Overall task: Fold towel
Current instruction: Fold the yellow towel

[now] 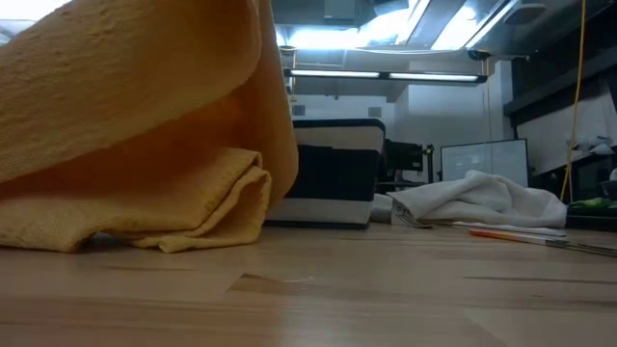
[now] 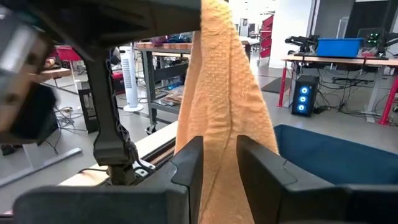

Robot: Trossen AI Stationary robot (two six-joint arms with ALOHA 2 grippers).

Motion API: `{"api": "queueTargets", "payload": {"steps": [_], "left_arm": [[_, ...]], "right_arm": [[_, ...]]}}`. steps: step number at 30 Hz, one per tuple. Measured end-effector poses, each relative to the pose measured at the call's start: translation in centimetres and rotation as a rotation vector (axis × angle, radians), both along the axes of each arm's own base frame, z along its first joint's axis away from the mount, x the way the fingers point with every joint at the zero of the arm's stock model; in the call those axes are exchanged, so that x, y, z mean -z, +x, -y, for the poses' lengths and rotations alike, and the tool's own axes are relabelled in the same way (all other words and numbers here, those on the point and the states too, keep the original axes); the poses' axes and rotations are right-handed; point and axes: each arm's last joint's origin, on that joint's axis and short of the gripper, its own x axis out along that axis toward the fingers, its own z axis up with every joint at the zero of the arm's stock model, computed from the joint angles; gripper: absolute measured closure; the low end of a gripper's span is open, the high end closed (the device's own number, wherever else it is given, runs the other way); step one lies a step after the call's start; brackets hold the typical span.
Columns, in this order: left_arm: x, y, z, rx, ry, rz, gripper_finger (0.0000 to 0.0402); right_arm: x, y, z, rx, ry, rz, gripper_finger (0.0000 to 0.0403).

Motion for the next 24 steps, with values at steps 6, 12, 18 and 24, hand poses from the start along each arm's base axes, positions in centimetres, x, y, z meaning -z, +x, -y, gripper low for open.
{"api": "queueTargets", "payload": {"steps": [6, 12, 18, 24], "left_arm": [[0.2, 0.2, -0.9, -0.071, 0.064, 0.001, 0.04], [0.5, 1.0, -2.4, -0.129, 0.113, -0.044, 0.04], [0.7, 1.9, -4.3, -0.201, 0.141, -0.079, 0.04], [0.7, 3.2, -6.3, -0.285, 0.135, -0.084, 0.04]], "right_arm": [[0.0, -0.3, -0.5, -0.012, 0.013, 0.02, 0.0301], [0.0, -2.2, -3.4, -0.075, 0.016, 0.021, 0.0301], [0.0, -3.9, -5.6, -0.126, 0.014, 0.016, 0.0298], [0.0, -4.0, -5.7, -0.129, -0.036, -0.047, 0.0243]]}}
